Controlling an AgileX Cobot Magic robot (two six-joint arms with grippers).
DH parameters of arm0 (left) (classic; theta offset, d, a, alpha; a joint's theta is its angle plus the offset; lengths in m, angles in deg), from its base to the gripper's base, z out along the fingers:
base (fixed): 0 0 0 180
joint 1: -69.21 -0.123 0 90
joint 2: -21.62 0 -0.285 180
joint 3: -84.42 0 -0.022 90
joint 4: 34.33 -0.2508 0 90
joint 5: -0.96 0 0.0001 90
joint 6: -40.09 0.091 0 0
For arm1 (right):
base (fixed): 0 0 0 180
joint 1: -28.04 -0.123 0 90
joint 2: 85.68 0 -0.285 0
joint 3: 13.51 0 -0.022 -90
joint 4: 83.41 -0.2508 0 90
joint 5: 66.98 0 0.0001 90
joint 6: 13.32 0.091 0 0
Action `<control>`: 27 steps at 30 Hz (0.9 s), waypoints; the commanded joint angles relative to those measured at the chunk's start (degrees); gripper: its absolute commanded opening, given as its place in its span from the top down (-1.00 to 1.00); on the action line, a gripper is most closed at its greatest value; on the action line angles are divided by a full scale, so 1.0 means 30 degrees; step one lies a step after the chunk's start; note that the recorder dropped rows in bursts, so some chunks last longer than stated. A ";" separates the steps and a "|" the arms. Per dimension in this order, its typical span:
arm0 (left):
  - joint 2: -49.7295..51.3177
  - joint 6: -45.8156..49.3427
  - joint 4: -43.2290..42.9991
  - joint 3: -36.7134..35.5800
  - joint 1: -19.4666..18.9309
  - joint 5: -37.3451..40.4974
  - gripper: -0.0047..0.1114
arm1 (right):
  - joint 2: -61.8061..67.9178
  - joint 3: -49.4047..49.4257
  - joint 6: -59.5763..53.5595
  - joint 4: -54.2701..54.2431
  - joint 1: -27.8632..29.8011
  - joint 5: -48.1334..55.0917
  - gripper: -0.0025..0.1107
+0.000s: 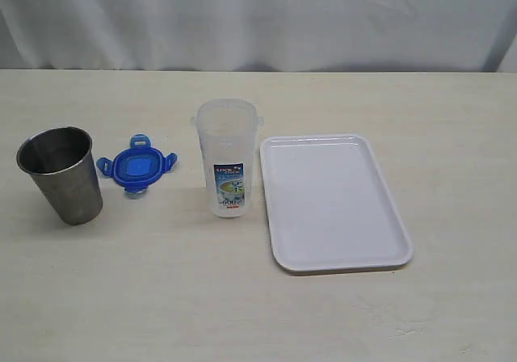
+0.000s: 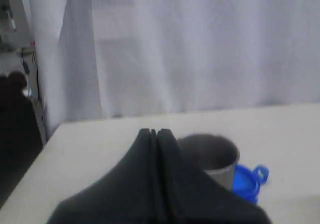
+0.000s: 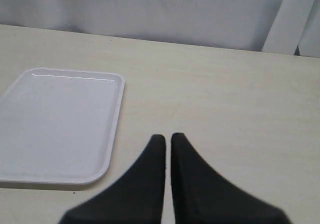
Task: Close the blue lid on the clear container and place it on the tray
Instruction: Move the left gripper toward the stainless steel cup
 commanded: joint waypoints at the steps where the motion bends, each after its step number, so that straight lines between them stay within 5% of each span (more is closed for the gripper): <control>1: 0.0004 -0.0437 0.0630 -0.0031 0.0146 -0.4701 0.92 | -0.0088 0.0072 0.0014 -0.0109 0.0076 0.0018 0.88; 7: 0.0004 -0.4601 0.0537 -0.0031 0.0146 -0.6801 0.92 | -0.0088 0.0072 0.0014 -0.0109 0.0076 0.0018 0.88; 10: 0.0004 -0.4634 0.0543 -0.0031 0.0146 -0.7150 0.73 | -0.0088 0.0072 0.0014 -0.0109 0.0076 0.0018 0.88; 12: 0.0004 -0.4743 0.0543 -0.0031 0.0146 -0.7909 0.39 | -0.0088 0.0072 0.0014 -0.0109 0.0076 0.0018 0.88; 14: 0.0004 -0.5152 0.0509 -0.0031 0.0146 -0.9026 -0.51 | -0.0088 0.0072 0.0014 -0.0109 0.0076 0.0018 0.88; 16: 0.0004 -0.5152 0.0251 -0.0031 0.0146 -0.9294 -0.86 | -0.0088 0.0072 0.0014 -0.0109 0.0076 0.0018 0.88; 27: 1.2980 -0.4931 -0.2364 0.0333 0.0146 -1.3176 -0.87 | -0.0088 0.0072 0.0014 -0.0109 0.0076 0.0018 0.88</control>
